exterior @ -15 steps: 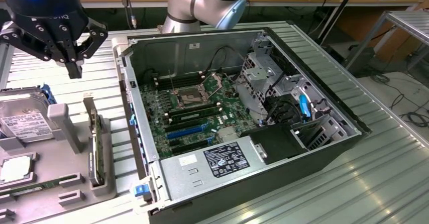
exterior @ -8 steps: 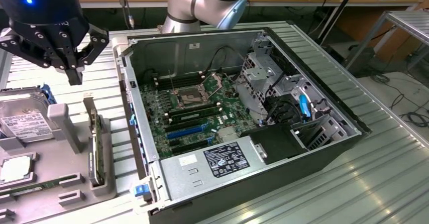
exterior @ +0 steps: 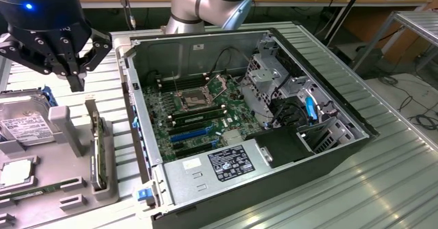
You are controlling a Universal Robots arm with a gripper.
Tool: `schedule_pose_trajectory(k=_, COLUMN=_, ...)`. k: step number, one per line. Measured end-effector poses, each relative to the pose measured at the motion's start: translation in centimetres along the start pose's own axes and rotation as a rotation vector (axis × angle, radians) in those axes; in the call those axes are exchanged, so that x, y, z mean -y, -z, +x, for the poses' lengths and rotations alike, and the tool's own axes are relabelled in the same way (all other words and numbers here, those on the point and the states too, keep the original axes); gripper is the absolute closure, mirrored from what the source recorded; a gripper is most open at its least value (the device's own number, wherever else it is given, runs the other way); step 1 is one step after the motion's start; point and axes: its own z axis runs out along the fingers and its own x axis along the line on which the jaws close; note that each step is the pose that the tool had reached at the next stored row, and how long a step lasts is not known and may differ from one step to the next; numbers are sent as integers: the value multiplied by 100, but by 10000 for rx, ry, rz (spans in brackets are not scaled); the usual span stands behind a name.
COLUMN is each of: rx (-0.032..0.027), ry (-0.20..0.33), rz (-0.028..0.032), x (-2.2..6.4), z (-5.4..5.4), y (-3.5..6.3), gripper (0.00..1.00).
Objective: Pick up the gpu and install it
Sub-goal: 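Pick up the gpu and move the gpu toward the slot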
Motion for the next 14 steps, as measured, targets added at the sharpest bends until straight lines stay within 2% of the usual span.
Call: schedule_pose_trajectory(k=14, rx=1, ry=0, rz=-1, x=139, z=-10, y=6, gripper=89)
